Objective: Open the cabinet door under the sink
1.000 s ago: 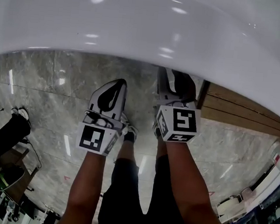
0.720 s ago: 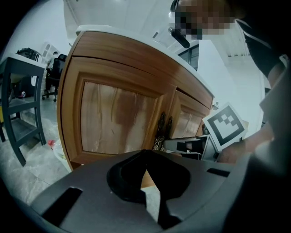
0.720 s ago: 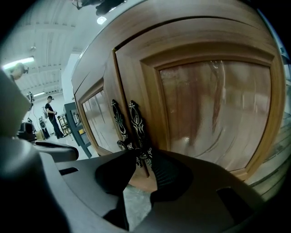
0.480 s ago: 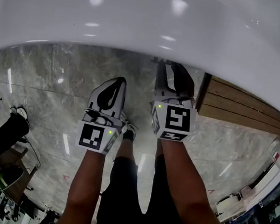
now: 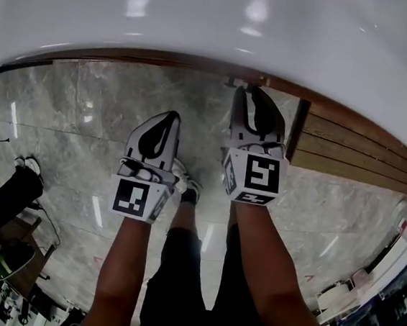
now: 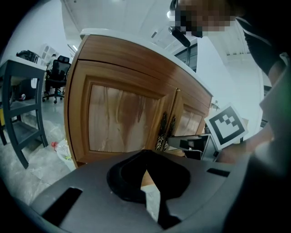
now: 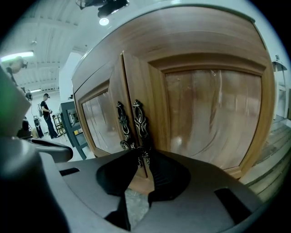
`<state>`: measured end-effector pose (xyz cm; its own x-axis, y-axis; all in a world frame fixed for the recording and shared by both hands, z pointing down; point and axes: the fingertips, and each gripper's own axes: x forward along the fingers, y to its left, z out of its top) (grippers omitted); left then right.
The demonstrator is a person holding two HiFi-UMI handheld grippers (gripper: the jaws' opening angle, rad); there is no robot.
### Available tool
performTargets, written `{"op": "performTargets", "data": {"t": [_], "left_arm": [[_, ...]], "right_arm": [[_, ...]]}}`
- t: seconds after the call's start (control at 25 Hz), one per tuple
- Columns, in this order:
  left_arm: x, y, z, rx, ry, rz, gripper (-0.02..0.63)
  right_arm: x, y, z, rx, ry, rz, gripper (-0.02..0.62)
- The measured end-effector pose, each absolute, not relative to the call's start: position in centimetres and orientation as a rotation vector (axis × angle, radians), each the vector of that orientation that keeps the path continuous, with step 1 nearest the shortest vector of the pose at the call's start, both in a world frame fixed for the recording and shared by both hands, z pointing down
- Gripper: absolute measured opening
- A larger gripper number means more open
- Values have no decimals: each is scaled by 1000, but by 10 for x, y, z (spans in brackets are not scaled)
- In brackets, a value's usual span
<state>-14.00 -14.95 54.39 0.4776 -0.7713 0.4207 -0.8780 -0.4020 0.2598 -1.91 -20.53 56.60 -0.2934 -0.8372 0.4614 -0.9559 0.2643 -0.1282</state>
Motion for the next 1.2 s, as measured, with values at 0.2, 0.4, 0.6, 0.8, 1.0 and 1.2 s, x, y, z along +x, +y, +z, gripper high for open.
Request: {"op": "performTargets", "data": {"t": [0.2,0.4,0.6,0.8,1.0,1.2], "left_arm": [[-143,-145,540,2302,-1364,324,21],[-143,-136,536,2332,-1334,330,21],[-156,-122,535,2359,-1308,347,21],[-168,-104,535,2407,-1266,391,21],[-169,-82,535,2440,-1231,454,21],[-164,-60,530,2420,-1255,477,21]], "right_arm": [[-19,-200,563,1642,-2259,542,91],[-17,-190,566,1612,-2286,524,89],[-17,-174,567,1591,-2311,495,89],[-15,-152,567,1583,-2322,482,89],[-10,-130,567,1543,-2356,505,89],[-1,-108,565,1463,-2415,489,89]]}}
